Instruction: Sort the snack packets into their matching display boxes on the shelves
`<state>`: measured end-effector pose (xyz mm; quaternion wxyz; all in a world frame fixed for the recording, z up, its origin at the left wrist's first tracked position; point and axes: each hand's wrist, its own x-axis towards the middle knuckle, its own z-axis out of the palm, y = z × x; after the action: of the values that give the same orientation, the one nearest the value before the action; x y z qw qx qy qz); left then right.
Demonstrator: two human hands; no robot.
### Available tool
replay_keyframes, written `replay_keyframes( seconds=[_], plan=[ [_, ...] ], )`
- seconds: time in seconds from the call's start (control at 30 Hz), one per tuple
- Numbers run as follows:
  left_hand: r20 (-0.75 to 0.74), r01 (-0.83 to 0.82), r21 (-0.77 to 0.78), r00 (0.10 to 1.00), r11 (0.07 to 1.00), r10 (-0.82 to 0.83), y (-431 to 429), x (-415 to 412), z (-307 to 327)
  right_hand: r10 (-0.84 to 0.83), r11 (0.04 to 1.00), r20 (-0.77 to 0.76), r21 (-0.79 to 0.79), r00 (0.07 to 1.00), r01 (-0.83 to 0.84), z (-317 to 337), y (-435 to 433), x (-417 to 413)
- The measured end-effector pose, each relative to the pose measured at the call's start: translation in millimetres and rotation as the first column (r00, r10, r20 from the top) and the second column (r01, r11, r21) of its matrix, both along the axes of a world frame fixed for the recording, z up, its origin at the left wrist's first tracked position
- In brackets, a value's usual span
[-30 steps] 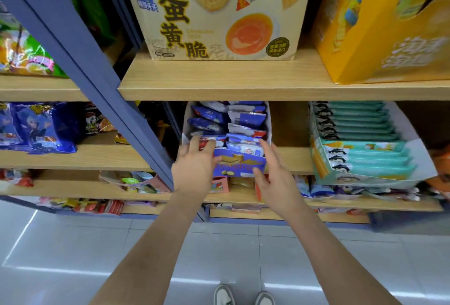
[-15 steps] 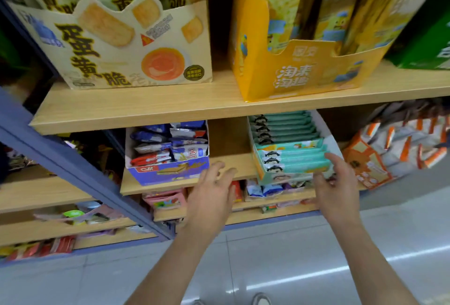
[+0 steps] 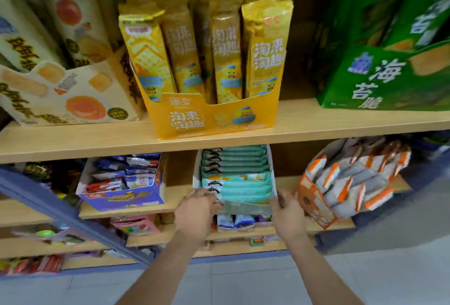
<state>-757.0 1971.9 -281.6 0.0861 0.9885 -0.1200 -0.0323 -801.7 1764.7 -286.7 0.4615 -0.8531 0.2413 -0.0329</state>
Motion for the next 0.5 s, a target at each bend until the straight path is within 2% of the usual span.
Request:
replay_keyframes(
  seconds=[0.17,0.27,0.37,0.43,0.5],
  plan=[
    [0.023,-0.18,0.006,0.983,0.984,0.179,3,7,11,0.103,0.973,-0.044,0.213,0.994,-0.091,6,6,19],
    [0.015,-0.263,-0.02,0.964,0.964,0.264,9,13,11,0.194,0.916,-0.099,0.376,0.976,-0.144,5,8,22],
    [0.012,-0.299,-0.008,0.954,0.954,0.299,12,19,9,0.271,0.928,-0.076,0.284,0.96,-0.239,19,2,12],
    [0.042,-0.313,-0.015,0.949,0.95,0.313,12,23,5,0.167,0.975,0.036,0.142,0.985,-0.171,37,-14,-1],
    [0.091,-0.309,-0.003,0.947,0.951,0.308,13,30,0,0.016,0.999,0.243,0.023,0.97,-0.022,52,-36,-23]
  ],
)
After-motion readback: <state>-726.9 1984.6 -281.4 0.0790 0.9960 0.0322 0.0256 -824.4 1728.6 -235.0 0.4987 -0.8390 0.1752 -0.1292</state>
